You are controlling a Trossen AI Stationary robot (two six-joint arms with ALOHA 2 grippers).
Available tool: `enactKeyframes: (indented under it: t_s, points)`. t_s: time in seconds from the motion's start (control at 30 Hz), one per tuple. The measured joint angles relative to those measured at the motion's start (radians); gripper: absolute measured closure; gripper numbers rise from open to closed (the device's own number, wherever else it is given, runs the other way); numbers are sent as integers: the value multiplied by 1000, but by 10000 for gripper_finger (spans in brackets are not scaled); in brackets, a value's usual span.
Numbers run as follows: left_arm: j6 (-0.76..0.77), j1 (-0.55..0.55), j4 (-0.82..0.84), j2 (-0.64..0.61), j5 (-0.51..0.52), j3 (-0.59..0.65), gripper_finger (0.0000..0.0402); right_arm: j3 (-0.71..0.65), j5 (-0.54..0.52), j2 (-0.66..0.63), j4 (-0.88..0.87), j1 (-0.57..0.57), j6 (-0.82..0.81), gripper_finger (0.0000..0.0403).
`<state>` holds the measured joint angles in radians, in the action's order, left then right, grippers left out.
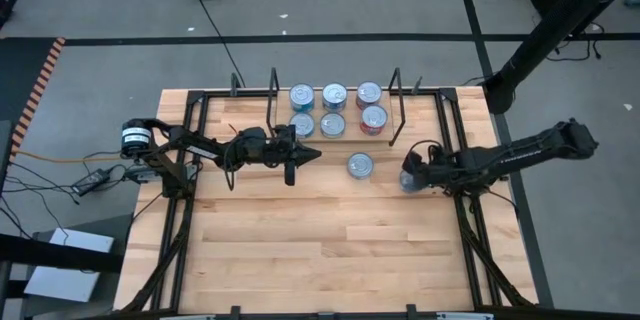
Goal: Stack canned seafood by type on shelf
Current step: Stack the blue tuna can on top of the blue tuna can on the shelf
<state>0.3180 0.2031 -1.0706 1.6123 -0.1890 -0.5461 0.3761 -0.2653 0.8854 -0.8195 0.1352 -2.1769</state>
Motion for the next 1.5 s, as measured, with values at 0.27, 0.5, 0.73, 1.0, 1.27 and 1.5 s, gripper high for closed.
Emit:
enactKeyframes:
  t_s: [0.27, 0.5, 0.73, 1.0, 1.27, 1.5]
  points:
    - [0, 0, 0, 0, 0, 0, 398, -7, -23, 12, 167, 120, 61, 401]
    - [0, 0, 1, 0, 0, 0, 398, -6, -40, 114, 357, 163, 109, 402]
    - [0, 0, 5, 0, 0, 0, 398, -3, -52, 274, 645, 171, 213, 402]
    - [0, 0, 58, 0, -19, 0, 398, 145, -55, 349, 670, 171, 631, 403]
    - [29, 0, 76, 0, -61, 0, 398, 323, 99, 339, 406, 164, 1069, 401]
    - [34, 0, 116, 0, -67, 0, 398, 370, 151, 339, 55, 166, 1195, 398]
